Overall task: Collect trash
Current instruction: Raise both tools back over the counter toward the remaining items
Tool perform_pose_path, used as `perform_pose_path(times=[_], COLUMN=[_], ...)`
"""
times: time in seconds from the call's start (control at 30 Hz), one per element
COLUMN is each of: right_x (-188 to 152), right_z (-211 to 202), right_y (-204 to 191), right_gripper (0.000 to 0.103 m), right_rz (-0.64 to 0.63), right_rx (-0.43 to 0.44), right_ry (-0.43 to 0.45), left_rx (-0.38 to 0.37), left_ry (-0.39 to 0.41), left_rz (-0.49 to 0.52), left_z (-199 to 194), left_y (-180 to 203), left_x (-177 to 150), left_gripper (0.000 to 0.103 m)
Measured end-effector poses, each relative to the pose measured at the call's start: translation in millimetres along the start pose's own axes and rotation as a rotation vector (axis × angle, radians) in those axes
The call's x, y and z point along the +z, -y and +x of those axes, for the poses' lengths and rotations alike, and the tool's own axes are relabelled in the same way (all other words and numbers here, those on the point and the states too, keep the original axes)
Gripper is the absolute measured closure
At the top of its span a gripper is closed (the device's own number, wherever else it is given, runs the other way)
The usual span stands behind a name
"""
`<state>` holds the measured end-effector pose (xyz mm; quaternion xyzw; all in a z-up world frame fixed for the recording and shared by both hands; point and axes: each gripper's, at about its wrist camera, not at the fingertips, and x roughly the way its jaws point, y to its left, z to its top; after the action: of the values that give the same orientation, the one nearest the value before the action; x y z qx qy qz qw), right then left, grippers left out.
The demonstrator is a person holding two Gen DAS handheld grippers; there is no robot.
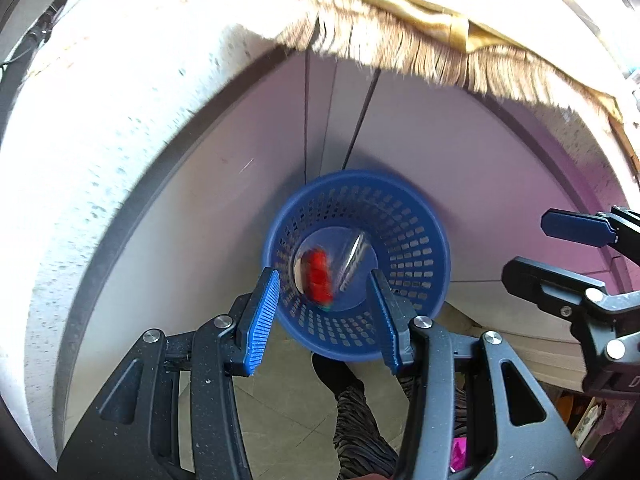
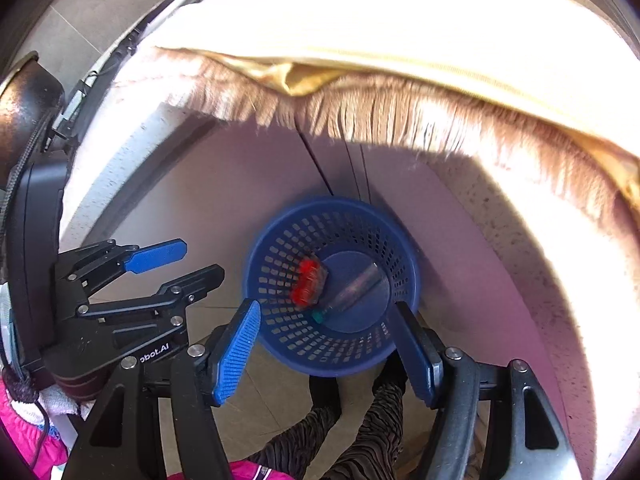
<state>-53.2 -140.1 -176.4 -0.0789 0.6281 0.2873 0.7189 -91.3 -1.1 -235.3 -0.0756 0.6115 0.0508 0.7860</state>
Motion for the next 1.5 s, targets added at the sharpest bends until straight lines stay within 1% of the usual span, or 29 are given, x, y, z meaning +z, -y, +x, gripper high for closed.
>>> perform_pose_path(times=[0.27,0.3,0.33,0.4,0.57,0.73,0.83,0.9,1.1,1.5], right_x=[8,10,10,11,16,31,43,53,92,165], right_z=[-42,-49,-52,-62,-88,-111,-127,-135,-152,-163], right_y=[2,3,6,11,25,38,47,54,77,121], right_gripper=[0.027,0.026,0.026,0.024,0.021,0.019,0.018,0.015,0.013,0.013], right_rz=[-0.025,-0.027,-0.027,-0.027,-0.014,-0.011,-0.022,-0.029,-0.045,-0.061], right_rx=[0.034,0.039,0.045,0.053,0.075,0.083,0.072,0.067,0.055,0.096], right_ry=[0.068,0.077,0.087,0.109,0.159,0.217,0.259,0.285,0.338,0.394], left_rx=[0.005,0.005,0.003,0.002,0.004,-0.018,-0.030,-0.034,-0.047,-0.081], left_ry=[0.058,0.067,0.078,0.106,0.159,0.211,0.244,0.267,0.324,0.356], left_rz=[-0.001,-0.002,-0.003,-0.003,-0.004,-0.040,-0.069,-0.092,-0.160,-0.212], left_z=[-25,-30,-35,-47,-73,-96,-100,-106,-112,-105], left_y=[4,5,5,6,8,6,13,11,9,18], left_x=[11,12,14,16,32,55,71,84,119,183], left_gripper=[0.057,0.055,0.049,0.044,0.044,0.044,0.044,0.044,0.044,0.044])
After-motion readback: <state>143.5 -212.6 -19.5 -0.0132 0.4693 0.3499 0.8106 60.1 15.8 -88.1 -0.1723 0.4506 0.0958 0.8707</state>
